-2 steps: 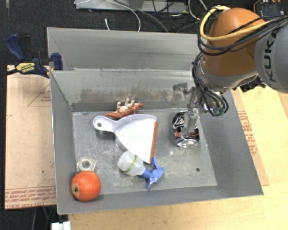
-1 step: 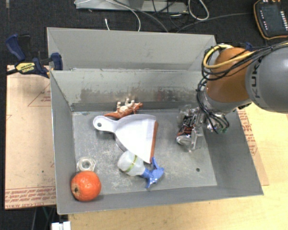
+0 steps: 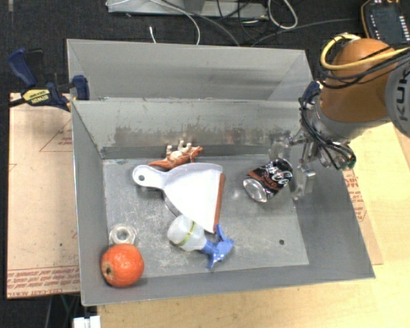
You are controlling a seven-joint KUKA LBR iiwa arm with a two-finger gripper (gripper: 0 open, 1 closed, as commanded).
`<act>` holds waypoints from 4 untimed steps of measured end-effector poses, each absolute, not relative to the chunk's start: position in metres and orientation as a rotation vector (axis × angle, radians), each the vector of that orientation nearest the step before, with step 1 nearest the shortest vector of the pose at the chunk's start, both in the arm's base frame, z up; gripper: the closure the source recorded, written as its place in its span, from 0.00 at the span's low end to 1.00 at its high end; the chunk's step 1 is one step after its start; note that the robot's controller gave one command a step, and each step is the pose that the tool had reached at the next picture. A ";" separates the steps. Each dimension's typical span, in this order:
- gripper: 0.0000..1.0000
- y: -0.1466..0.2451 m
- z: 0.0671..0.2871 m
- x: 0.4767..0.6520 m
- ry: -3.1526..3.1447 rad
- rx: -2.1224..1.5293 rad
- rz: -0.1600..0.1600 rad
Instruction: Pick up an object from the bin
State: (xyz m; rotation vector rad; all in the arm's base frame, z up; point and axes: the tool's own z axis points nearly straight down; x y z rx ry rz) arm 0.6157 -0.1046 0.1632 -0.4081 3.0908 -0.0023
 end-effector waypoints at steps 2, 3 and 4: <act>0.00 -0.098 0.071 0.624 2.976 -0.911 -0.010; 1.00 -0.117 0.071 0.614 3.128 -0.141 0.018; 1.00 -0.117 0.072 0.614 3.128 -0.142 0.018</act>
Offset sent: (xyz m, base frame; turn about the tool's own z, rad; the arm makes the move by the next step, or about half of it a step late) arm 0.0072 0.0061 -0.0932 -0.3354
